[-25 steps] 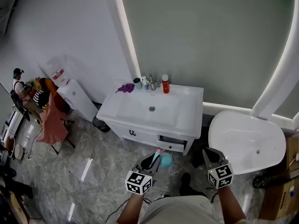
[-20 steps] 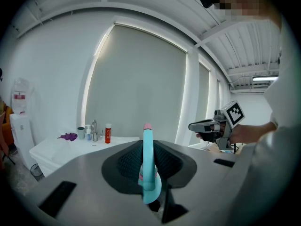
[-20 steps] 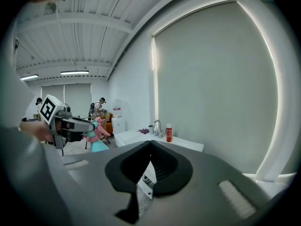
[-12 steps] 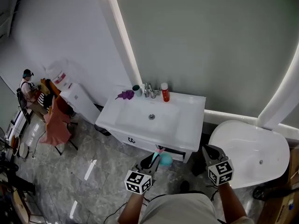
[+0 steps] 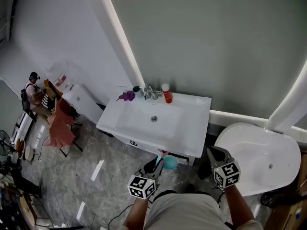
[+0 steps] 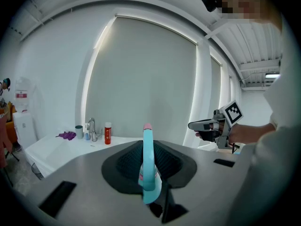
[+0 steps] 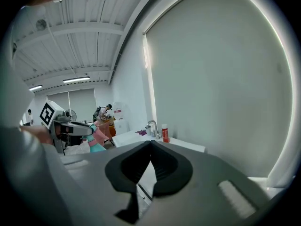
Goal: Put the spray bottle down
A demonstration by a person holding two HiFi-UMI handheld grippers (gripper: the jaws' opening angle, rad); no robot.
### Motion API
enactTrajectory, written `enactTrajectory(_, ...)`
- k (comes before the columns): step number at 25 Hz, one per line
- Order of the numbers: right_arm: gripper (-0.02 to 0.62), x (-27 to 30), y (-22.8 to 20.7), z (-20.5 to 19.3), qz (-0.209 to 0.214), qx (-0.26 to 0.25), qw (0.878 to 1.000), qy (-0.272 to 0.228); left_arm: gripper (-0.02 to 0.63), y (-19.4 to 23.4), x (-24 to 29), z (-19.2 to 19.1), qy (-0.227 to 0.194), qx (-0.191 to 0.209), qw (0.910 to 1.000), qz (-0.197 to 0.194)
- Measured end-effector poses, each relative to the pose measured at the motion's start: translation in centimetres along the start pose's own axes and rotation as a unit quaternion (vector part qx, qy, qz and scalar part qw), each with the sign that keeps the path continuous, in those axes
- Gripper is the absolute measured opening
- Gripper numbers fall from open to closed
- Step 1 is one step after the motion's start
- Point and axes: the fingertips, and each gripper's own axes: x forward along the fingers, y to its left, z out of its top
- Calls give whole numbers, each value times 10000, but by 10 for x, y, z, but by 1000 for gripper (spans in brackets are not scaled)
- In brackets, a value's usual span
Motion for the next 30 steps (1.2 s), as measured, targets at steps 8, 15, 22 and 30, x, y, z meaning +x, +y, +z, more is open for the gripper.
enactTrajectory(8, 11, 19, -12, -2, -30, 76, 10000, 47, 67, 10, 24, 4, 75, 32, 9999, -97)
enactTrajectory(15, 11, 51, -30, 7, -368, 111, 9992, 65, 66, 44, 66, 14, 118, 6, 9991, -412)
enactTrajectory(22, 11, 97, -41, 22, -778, 202, 9967, 86, 67, 78, 123, 35, 287, 269, 9944, -979)
enactTrajectory(30, 11, 142, -53, 15, -1307, 366, 9903, 288, 67, 118, 197, 51, 475, 771, 9830, -1597)
